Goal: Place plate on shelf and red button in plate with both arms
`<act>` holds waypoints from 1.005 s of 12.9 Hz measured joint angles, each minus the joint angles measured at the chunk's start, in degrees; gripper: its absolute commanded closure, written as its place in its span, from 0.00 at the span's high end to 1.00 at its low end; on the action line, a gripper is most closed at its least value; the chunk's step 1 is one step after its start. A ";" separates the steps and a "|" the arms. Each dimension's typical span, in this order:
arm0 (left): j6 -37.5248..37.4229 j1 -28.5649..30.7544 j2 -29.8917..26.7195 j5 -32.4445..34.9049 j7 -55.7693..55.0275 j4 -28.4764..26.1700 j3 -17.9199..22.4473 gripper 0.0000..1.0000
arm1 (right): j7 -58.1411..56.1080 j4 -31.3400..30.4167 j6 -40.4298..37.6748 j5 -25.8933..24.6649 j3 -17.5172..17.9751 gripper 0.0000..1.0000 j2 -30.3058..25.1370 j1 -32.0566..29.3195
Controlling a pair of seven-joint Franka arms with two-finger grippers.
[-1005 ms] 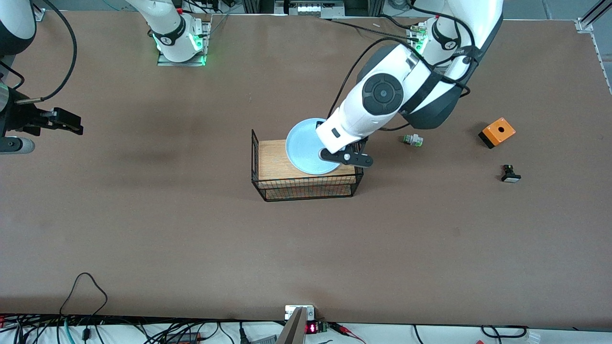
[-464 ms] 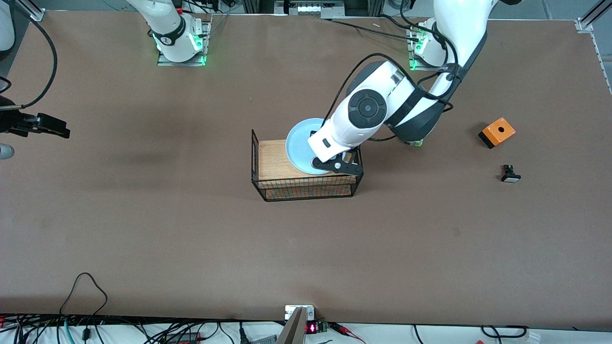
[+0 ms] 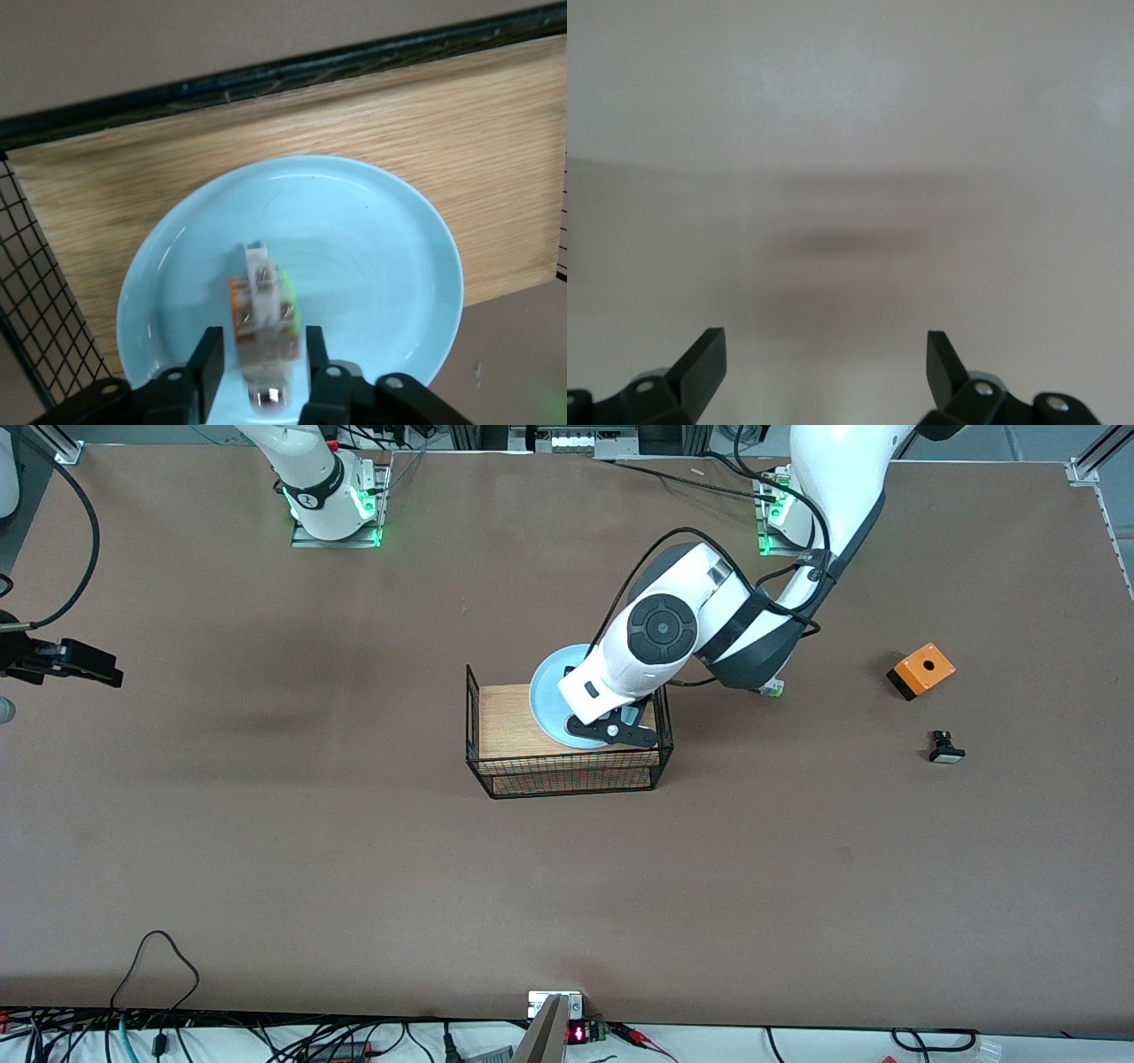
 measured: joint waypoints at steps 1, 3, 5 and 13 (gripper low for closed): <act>0.23 -0.01 0.00 0.00 0.00 0.25 0.01 1.00 | 0.00 0.32 0.00 0.01 0.11 1.00 0.12 0.03; 0.30 -0.05 -0.05 0.00 0.00 1.00 0.01 1.00 | 0.00 0.63 -0.06 0.01 0.67 1.00 0.15 0.16; 0.39 0.21 -1.38 0.06 -0.03 2.45 0.14 1.00 | 0.00 0.65 -0.15 -0.01 0.90 1.00 0.16 0.40; -15.13 17.47 -19.11 1.12 -0.11 3.91 1.73 1.00 | -0.11 0.86 -4.30 -0.01 1.60 1.00 0.16 4.68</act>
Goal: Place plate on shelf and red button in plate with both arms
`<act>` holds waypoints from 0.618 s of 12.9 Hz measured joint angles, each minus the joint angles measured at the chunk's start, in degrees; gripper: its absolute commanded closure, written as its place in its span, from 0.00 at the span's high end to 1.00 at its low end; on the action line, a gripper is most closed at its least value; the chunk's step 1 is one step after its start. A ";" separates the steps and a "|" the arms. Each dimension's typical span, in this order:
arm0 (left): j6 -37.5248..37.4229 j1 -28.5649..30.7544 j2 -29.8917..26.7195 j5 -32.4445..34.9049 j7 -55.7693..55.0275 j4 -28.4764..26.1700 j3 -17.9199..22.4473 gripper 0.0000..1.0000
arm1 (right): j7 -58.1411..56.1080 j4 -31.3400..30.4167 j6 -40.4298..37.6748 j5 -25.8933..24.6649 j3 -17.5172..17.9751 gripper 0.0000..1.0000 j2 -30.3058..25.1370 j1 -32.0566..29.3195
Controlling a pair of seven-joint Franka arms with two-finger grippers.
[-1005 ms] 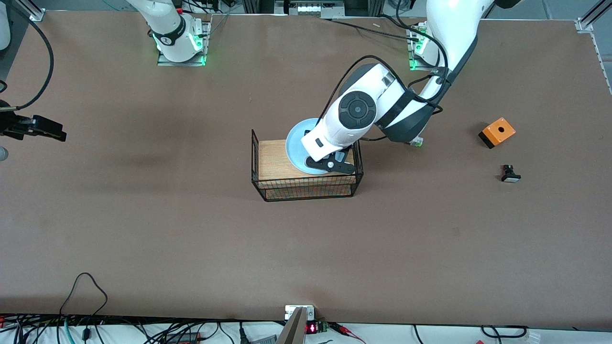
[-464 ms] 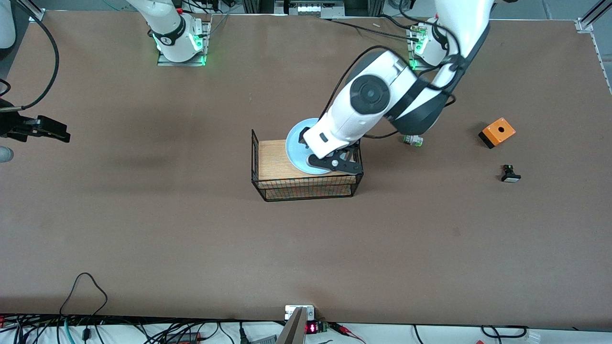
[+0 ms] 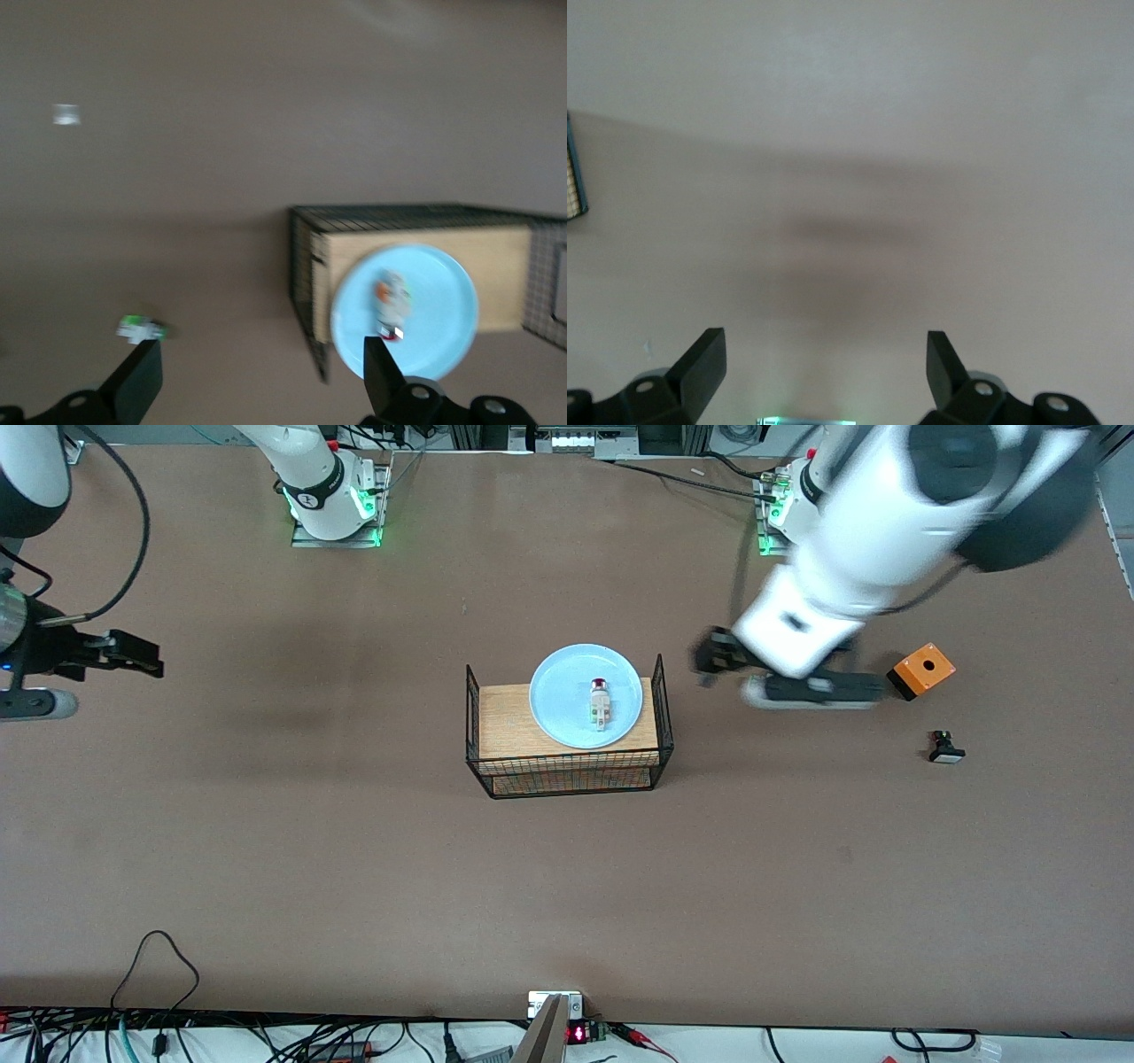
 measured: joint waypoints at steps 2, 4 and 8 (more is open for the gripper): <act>-2.36 10.21 -0.50 0.04 6.51 -0.19 0.19 1.00 | 0.03 0.01 -0.43 -0.04 0.01 1.00 0.00 1.48; -2.92 17.53 -0.17 0.03 14.51 -0.77 0.33 1.00 | 0.03 0.05 -0.44 -0.06 -0.11 1.00 0.00 1.53; -4.54 18.72 -0.02 0.11 15.86 -1.27 -0.25 1.00 | 0.03 0.38 -0.44 -0.06 -0.56 1.00 0.00 1.34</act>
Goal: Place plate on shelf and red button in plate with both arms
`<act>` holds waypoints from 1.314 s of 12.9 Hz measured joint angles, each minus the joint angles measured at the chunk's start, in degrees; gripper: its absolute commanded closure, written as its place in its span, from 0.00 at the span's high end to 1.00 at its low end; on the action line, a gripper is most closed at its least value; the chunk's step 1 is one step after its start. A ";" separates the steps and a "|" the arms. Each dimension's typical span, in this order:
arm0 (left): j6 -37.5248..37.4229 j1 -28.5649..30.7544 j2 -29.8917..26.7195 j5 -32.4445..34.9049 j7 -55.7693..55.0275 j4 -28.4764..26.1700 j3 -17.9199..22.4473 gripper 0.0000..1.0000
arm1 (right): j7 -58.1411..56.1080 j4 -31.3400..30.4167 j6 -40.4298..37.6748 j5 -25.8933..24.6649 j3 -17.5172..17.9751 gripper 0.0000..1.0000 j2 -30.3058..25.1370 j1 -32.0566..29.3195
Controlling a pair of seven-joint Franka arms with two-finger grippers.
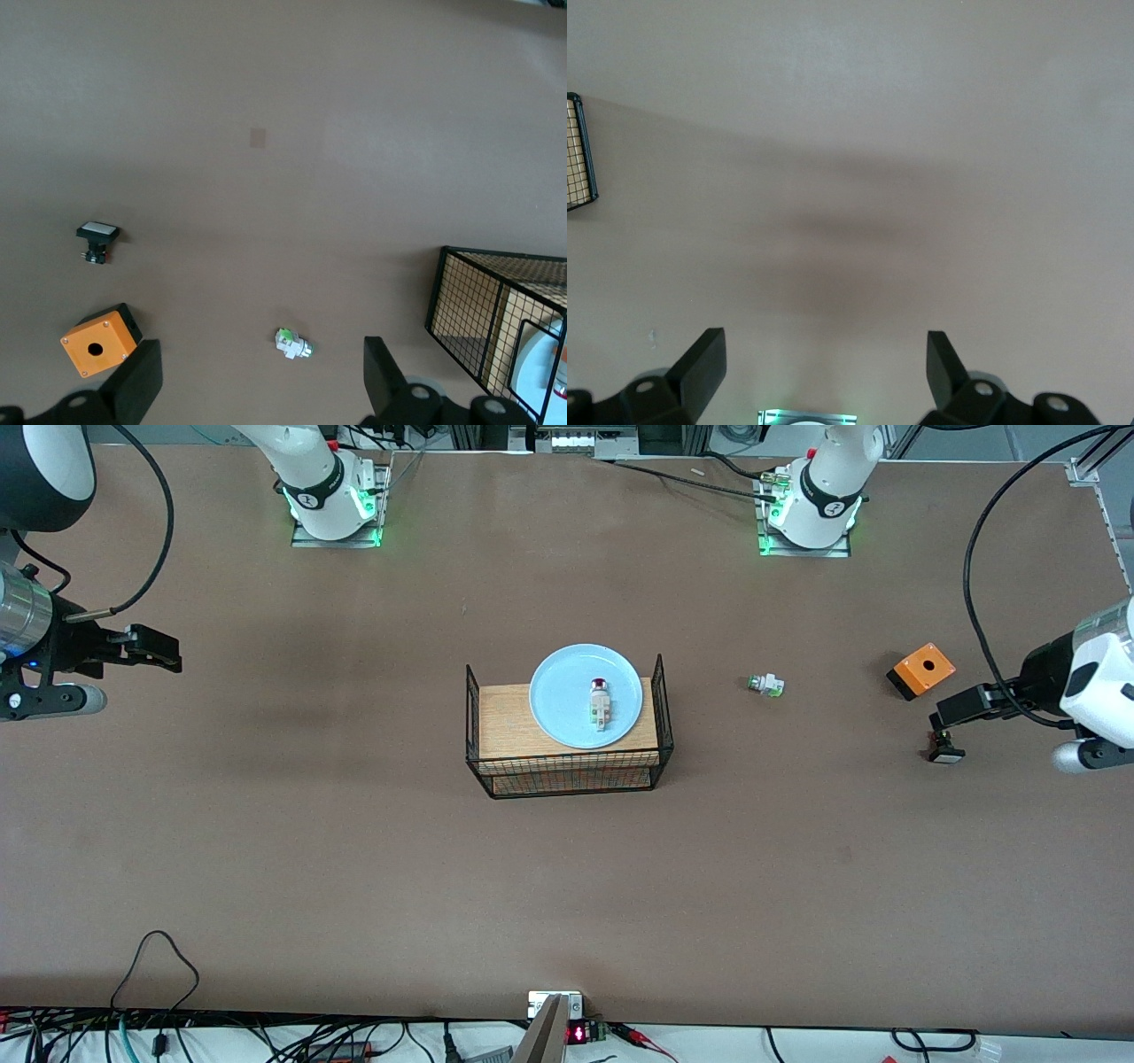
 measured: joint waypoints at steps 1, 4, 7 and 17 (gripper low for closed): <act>-0.03 -0.31 0.00 0.02 -0.01 -0.34 -0.16 1.00 | 0.00 0.04 0.00 0.00 -0.08 1.00 0.00 -0.01; -0.03 -3.58 -0.17 0.12 0.02 -1.03 2.55 1.00 | 0.00 0.12 0.00 0.00 -0.20 1.00 0.00 -0.02; 1.15 -17.88 -1.55 0.13 5.27 -2.83 18.23 1.00 | 0.00 0.18 0.01 0.00 -0.22 1.00 0.00 -0.03; 3.68 -16.00 -5.18 -0.28 10.29 -7.73 22.07 1.00 | 0.00 0.86 0.01 -0.01 -0.26 1.00 0.00 -0.06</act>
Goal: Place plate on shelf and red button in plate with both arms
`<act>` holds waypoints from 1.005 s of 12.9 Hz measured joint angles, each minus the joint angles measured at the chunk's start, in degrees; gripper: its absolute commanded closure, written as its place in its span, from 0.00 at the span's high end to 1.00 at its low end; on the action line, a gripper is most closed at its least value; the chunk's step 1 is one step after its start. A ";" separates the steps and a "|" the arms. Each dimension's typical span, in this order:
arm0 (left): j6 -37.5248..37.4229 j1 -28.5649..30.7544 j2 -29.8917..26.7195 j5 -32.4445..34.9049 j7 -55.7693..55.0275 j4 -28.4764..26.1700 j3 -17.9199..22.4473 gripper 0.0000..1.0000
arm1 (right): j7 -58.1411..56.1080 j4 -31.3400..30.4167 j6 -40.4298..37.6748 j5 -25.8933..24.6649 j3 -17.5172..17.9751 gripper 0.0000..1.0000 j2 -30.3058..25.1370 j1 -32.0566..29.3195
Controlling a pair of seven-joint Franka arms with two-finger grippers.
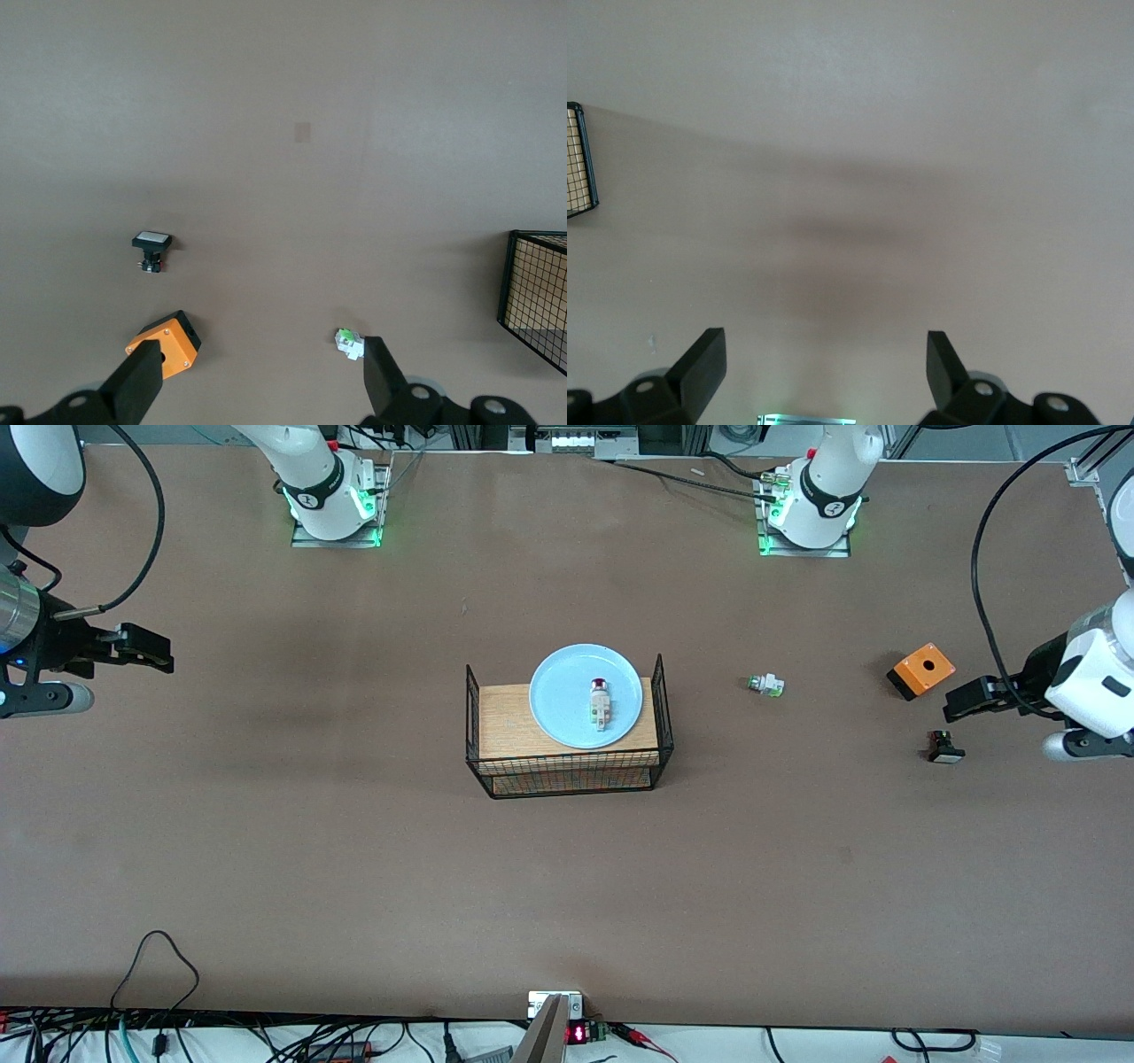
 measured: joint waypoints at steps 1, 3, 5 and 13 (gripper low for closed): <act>0.00 0.33 -0.21 0.00 1.16 -0.01 0.01 1.00 | 0.00 0.00 0.00 0.00 -0.01 1.00 0.00 -0.01; 0.30 0.86 -0.32 0.00 3.13 -0.09 0.02 1.00 | 0.00 0.00 0.00 0.00 -0.01 1.00 0.00 -0.02; 0.97 0.95 -0.54 0.00 3.37 -0.08 0.02 1.00 | 0.00 0.00 0.00 0.00 -0.01 1.00 0.00 -0.02; 0.79 0.95 -2.10 0.00 4.53 -0.21 0.01 1.00 | 0.00 0.00 -0.01 0.00 -0.02 1.00 0.00 -0.02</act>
